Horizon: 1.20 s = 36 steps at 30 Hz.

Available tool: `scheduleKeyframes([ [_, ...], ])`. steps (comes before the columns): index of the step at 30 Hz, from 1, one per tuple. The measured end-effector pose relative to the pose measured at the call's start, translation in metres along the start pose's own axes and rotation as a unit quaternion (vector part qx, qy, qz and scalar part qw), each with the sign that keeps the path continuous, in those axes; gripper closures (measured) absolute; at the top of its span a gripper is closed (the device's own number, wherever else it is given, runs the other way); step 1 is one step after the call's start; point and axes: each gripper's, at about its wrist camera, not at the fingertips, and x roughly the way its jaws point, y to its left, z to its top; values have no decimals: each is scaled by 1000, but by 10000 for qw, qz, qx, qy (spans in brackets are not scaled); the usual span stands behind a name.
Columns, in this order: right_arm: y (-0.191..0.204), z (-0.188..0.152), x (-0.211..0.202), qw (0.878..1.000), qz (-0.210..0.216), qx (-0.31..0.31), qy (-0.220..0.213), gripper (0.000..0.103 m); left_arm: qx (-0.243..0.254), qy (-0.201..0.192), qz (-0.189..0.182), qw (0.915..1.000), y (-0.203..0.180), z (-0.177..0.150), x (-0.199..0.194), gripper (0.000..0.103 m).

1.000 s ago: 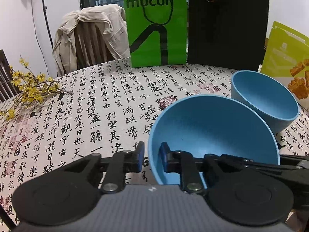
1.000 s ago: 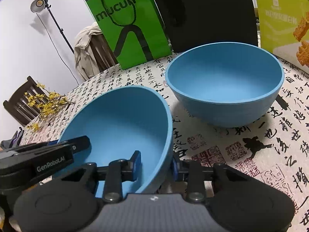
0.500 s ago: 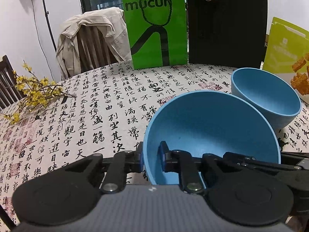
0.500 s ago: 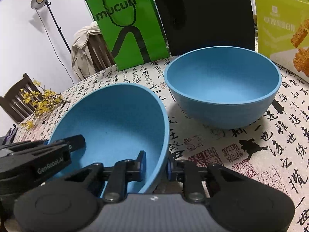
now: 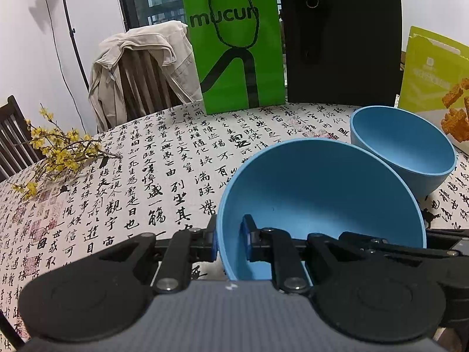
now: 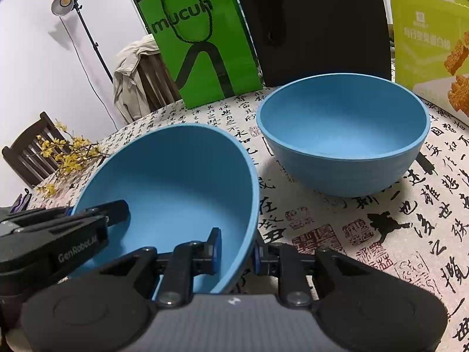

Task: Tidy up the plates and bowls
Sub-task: 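Lift the held blue bowl with both tools off the table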

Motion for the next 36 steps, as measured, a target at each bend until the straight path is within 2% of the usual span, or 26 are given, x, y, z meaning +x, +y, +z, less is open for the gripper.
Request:
scheduleKeyframes([
  [21, 21, -8, -27, 9990, 120, -310, -294, 82, -77, -340, 211, 9992, 15, -6, -30, 86],
  [36, 47, -11, -59, 9970, -2, -536, -561, 82, -168, -639, 236, 9975, 27, -10, -64, 85],
])
